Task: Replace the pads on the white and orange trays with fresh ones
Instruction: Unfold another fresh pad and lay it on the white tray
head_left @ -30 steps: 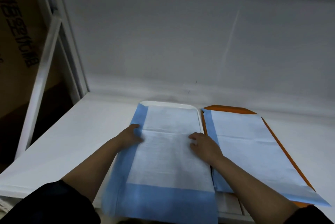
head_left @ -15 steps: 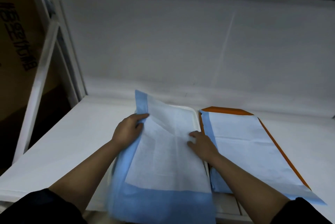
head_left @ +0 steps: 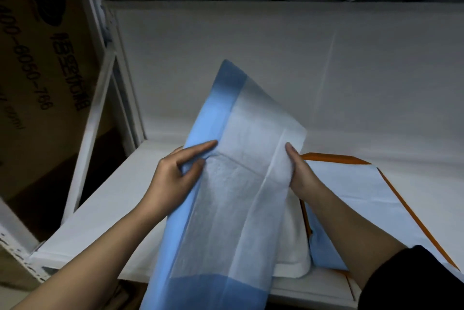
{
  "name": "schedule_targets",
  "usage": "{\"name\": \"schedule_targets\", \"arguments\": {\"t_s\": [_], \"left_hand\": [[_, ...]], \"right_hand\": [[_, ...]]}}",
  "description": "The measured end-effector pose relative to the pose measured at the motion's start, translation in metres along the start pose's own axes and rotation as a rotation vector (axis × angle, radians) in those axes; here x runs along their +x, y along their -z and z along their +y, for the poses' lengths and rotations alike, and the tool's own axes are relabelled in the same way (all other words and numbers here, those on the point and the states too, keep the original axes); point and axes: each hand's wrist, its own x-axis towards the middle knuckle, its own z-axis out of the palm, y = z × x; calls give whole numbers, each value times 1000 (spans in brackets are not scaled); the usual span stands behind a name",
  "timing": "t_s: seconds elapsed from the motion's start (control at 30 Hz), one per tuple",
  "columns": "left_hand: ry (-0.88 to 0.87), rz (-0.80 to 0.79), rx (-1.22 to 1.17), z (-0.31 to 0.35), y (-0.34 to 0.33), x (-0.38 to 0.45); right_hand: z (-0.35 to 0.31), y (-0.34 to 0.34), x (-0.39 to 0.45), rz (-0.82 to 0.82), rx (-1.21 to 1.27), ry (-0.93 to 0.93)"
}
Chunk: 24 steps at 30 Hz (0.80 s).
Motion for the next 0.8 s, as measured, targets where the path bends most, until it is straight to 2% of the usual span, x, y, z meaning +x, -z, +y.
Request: {"name": "schedule_targets", "arguments": {"t_s": [0.1,0.27,0.33,0.47,0.53,0.67,0.8], "left_hand": [[119,-17,-16,-16,9,-4],[340,-60,-89,-47,19,-11],[436,-51,-164,-55,17,-13],[602,63,-367,-57,16,-9],[714,12,-463,-59,20,-3],[661,-176,-567,-53,29,23],[578,-117,-649,-35,32,45]], "right_hand": [[-20,-10,-4,18,122,53],[-47,-12,-13,58,-15,155],[-54,-15,-19,54,-72,156],[-60,-26,-37,-11,-48,179],[-65,-29,-47,-36,-22,185],[-79,-37,-66,-95,-9,194],[-85,-38,-77,-113,-25,203]]}}
